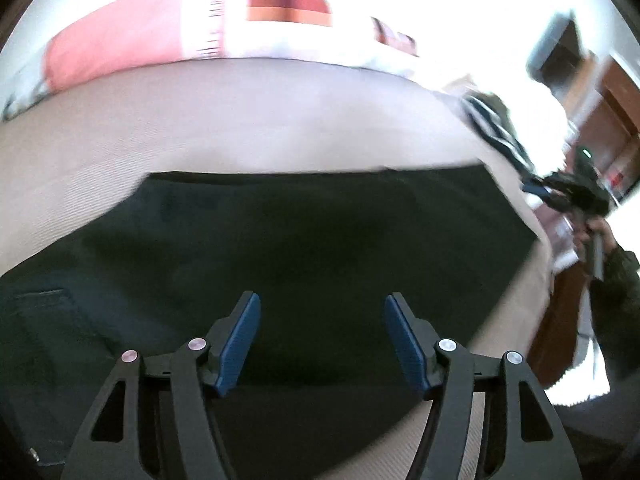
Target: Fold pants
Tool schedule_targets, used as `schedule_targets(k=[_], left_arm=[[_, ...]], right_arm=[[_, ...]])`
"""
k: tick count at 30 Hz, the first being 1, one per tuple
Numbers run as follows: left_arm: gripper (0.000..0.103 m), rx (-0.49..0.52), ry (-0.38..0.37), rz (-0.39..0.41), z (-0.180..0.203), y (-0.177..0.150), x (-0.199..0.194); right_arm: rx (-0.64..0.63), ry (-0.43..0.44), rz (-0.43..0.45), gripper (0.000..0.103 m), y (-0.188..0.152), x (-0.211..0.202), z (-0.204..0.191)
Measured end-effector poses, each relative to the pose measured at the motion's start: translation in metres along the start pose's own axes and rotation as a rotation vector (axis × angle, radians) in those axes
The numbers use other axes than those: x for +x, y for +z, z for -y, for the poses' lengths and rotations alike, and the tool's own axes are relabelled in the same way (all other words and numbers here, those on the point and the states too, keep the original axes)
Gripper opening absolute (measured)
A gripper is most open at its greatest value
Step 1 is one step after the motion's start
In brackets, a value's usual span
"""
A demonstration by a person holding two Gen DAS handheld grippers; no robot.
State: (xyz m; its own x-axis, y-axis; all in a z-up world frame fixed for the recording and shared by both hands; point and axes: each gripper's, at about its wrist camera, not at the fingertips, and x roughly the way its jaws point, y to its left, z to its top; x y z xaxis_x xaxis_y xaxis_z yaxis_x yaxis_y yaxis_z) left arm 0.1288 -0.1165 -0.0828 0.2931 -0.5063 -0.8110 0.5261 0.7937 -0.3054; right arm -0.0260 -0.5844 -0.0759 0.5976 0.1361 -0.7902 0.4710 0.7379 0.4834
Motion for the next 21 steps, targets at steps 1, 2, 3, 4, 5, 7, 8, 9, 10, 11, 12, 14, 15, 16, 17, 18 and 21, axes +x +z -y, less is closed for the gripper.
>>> schedule_targets(k=[1, 2, 3, 4, 5, 7, 8, 9, 10, 11, 12, 14, 15, 16, 17, 18, 21], left_arm=[[0.066, -0.031, 0.015, 0.004, -0.007, 0.002, 0.002], [0.066, -0.059, 0.028, 0.006, -0.013, 0.004, 0.003], [0.066, -0.095, 0.044, 0.010, -0.021, 0.006, 0.004], [0.066, -0.112, 0.055, 0.011, -0.025, 0.007, 0.005], [0.066, -0.127, 0.071, 0.012, -0.030, 0.008, 0.006], [0.066, -0.148, 0.088, 0.011, -0.034, 0.008, 0.007], [0.066, -0.156, 0.093, 0.009, -0.036, 0.008, 0.009], [0.066, -0.163, 0.099, 0.007, -0.038, 0.009, 0.010], [0.066, -0.170, 0.103, 0.007, -0.040, 0.009, 0.011], [0.066, -0.174, 0.106, 0.003, -0.042, 0.011, 0.013], [0.066, -0.176, 0.114, -0.004, -0.042, 0.012, 0.016], [0.066, -0.176, 0.116, -0.011, -0.045, 0.013, 0.018], [0.066, -0.176, 0.120, -0.016, -0.045, 0.013, 0.019], [0.066, -0.177, 0.126, -0.020, -0.045, 0.012, 0.021], [0.066, -0.178, 0.128, -0.023, -0.046, 0.012, 0.021], [0.066, -0.180, 0.131, -0.027, -0.046, 0.012, 0.022], [0.066, -0.179, 0.139, -0.030, -0.045, 0.012, 0.024]], right_arm=[[0.008, 0.031, -0.031, 0.028, 0.009, 0.012, 0.000], [0.010, 0.031, -0.042, 0.028, 0.016, 0.021, -0.001], [0.008, 0.028, -0.053, 0.028, 0.022, 0.028, -0.002], [0.008, 0.031, -0.065, 0.028, 0.028, 0.035, -0.001], [0.015, 0.043, -0.079, 0.028, 0.034, 0.041, 0.001], [0.033, 0.058, -0.107, 0.028, 0.042, 0.053, 0.006], [0.036, 0.062, -0.121, 0.028, 0.045, 0.059, 0.007], [0.035, 0.063, -0.131, 0.027, 0.047, 0.063, 0.008], [0.033, 0.059, -0.139, 0.027, 0.049, 0.067, 0.009], [0.029, 0.064, -0.145, 0.024, 0.051, 0.070, 0.009], [0.023, 0.075, -0.154, 0.021, 0.051, 0.072, 0.009], [0.005, 0.079, -0.170, 0.018, 0.051, 0.076, 0.008], [-0.016, 0.082, -0.176, 0.016, 0.049, 0.076, 0.006], [-0.027, 0.089, -0.181, 0.015, 0.047, 0.076, 0.005], [-0.046, 0.101, -0.184, 0.015, 0.045, 0.075, 0.002], [-0.083, 0.100, -0.173, 0.015, 0.040, 0.071, -0.002], [-0.147, 0.107, -0.167, 0.015, 0.030, 0.064, -0.008]])
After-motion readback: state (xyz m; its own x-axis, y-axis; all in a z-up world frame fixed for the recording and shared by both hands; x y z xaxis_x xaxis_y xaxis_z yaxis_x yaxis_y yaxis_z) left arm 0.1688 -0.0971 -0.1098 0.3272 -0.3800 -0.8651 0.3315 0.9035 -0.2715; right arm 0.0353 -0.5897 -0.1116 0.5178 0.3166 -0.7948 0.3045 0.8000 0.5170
